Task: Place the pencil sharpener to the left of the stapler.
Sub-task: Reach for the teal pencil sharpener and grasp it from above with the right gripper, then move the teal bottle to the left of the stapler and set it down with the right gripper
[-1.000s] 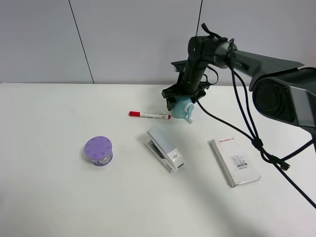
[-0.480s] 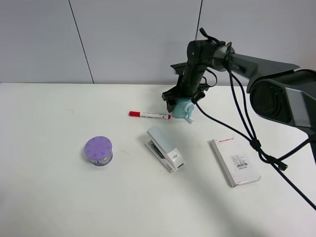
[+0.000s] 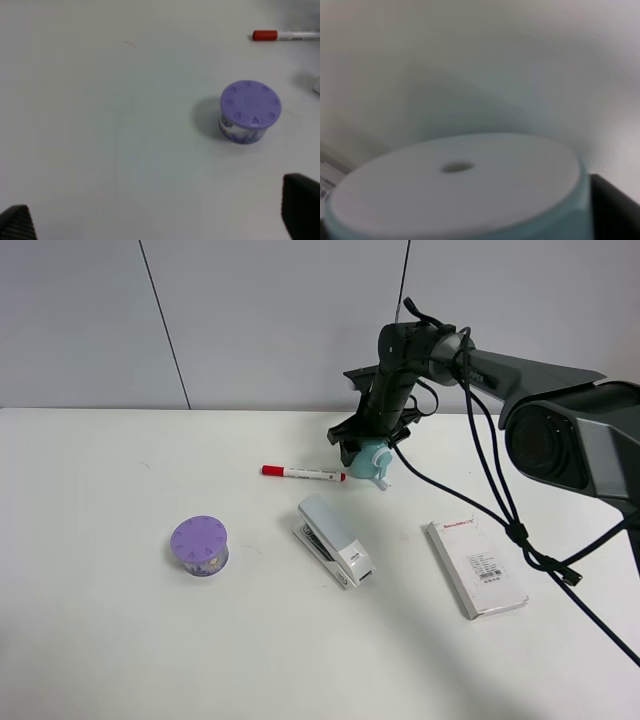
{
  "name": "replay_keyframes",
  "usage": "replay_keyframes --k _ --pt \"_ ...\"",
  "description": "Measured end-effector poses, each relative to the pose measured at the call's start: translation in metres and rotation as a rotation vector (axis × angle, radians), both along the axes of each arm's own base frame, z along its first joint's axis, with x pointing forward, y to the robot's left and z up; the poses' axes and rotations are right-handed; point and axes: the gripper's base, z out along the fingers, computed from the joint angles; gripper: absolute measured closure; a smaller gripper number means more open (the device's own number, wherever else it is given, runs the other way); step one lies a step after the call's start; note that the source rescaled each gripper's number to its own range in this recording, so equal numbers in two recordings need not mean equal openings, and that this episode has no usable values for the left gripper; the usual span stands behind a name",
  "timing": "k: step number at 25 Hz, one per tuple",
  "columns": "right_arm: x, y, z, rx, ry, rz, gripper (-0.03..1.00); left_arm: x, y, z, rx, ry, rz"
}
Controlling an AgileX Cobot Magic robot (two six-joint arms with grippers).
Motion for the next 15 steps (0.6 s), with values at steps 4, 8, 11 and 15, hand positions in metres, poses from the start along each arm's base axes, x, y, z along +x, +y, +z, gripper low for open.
replay_keyframes --k 4,8,11,15 --pt "0.0000 0.0001 0.0000 0.001 0.000 0.000 0.97 0.0000 0.0000 0.0000 0.000 0.000 0.000" --pt "0.0000 0.0001 0.0000 0.001 0.000 0.000 0.97 0.0000 0.0000 0.0000 0.000 0.000 0.000" --pt "0.0000 0.0001 0.0000 -0.001 0.000 0.001 0.97 0.0000 0.0000 0.0000 0.000 0.000 0.000" --pt "0.0000 -0.0009 0.0045 -0.008 -0.009 0.002 0.97 0.0000 -0.0001 0.0000 -0.001 0.000 -0.001"
